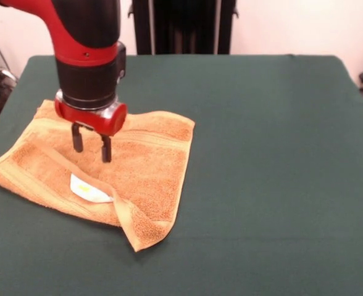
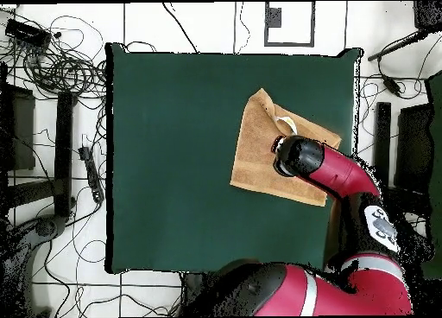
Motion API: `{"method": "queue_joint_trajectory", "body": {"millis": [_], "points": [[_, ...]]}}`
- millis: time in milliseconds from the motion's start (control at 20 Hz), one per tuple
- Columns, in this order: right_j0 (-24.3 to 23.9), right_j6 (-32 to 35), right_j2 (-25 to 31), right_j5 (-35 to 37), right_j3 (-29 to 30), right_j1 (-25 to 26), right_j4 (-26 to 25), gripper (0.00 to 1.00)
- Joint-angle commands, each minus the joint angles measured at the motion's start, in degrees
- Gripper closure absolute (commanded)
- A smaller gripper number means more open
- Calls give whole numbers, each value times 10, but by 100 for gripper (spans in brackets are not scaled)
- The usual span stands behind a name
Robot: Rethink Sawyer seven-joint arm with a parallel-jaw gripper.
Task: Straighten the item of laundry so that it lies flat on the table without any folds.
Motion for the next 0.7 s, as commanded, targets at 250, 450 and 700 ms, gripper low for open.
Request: {"method": "queue_joint_trajectory", "body": {"millis": [250,450,700], "points": [[18,51,32,39,-29,34,-13,0],[17,53,36,30,-30,41,-12,0],[12,57,43,14,-36,56,-9,0]]}}
